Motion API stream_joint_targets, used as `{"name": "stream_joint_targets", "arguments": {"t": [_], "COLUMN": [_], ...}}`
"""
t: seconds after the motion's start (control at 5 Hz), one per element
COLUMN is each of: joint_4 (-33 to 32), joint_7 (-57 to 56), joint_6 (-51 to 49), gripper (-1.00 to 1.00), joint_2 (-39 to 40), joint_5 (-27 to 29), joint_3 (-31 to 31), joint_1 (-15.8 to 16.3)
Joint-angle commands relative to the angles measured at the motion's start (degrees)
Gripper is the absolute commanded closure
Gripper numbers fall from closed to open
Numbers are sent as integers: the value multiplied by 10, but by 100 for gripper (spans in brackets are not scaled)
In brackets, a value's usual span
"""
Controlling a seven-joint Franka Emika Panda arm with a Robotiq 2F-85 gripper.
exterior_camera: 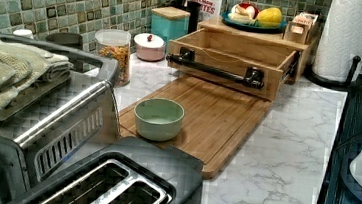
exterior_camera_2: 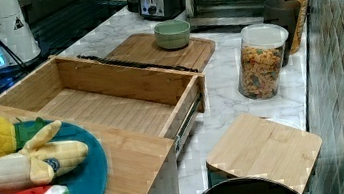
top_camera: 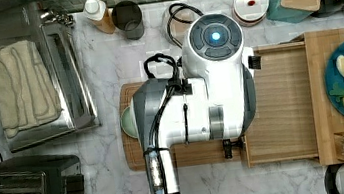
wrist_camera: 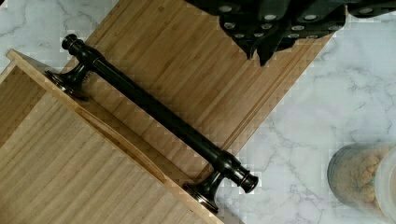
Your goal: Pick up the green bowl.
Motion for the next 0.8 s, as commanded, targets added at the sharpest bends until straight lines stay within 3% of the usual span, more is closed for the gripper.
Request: {"name": "stream_joint_targets", "arguments": {"t": [0.2, 0.4, 0.6, 0.8], "joint_4": [-3, -92, -136, -145], "joint_7": [0, 10, 42, 95], "joint_6": [0, 57, 93, 104], "gripper": [100, 100, 100, 100], "joint_2": [0, -45, -76, -83], "joint_5": [0, 18, 29, 43], "joint_3": [-1, 11, 28, 67], "joint_1": [-1, 10, 30, 27]}}
